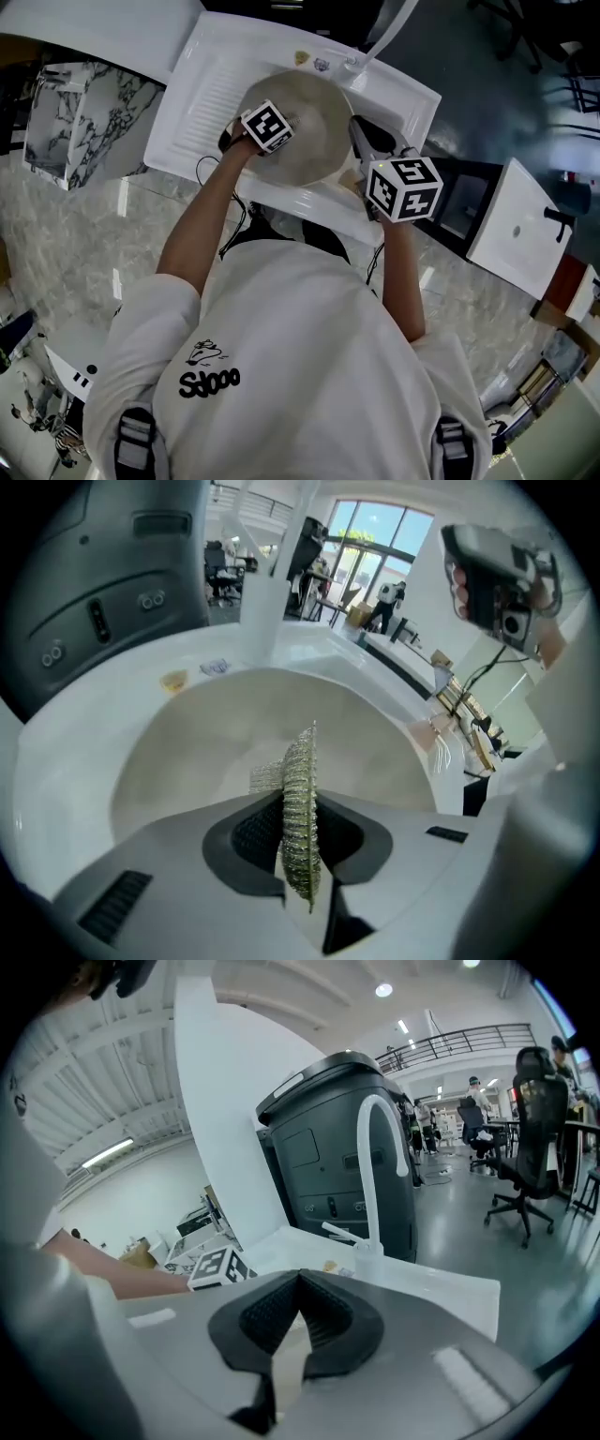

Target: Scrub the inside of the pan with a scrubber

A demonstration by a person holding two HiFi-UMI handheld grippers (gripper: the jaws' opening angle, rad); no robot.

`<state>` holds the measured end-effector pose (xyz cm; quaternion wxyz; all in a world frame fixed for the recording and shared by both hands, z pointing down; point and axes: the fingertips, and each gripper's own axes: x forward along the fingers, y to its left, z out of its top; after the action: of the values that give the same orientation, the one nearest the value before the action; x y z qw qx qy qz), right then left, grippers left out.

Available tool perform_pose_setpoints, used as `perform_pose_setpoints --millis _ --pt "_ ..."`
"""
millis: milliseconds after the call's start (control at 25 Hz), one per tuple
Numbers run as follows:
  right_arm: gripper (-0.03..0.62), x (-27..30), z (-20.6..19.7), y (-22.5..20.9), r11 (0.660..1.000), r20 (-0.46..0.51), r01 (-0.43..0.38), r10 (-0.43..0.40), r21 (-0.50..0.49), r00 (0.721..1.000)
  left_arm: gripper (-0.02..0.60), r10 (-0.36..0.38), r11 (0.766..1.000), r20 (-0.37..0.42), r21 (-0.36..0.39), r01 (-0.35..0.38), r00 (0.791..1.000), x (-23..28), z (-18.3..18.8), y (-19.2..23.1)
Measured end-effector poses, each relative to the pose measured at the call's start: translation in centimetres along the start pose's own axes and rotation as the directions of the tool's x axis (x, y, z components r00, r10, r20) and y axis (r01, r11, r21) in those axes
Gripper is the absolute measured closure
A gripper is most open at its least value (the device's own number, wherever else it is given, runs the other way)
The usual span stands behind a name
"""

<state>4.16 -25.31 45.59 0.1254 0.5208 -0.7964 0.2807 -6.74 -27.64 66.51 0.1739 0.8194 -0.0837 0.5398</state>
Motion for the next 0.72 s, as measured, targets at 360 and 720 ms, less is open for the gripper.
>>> perform_pose_setpoints --millis 360,720 --pt "0.585 -1.5 5.0 1.8 0.991 0.111 0.085 -0.073 -0.107 0.991 0.514 0.078 0.994 0.374 -0.095 -0.045 0.924 -9.0 5.4 2.1" --pt "0.585 -3.3 11.1 4.8 0.946 0.232 0.166 -0.102 -0.279 0.967 0.512 0.149 0.987 0.634 -0.052 -0.15 0.759 -21.1 10.9 3.3"
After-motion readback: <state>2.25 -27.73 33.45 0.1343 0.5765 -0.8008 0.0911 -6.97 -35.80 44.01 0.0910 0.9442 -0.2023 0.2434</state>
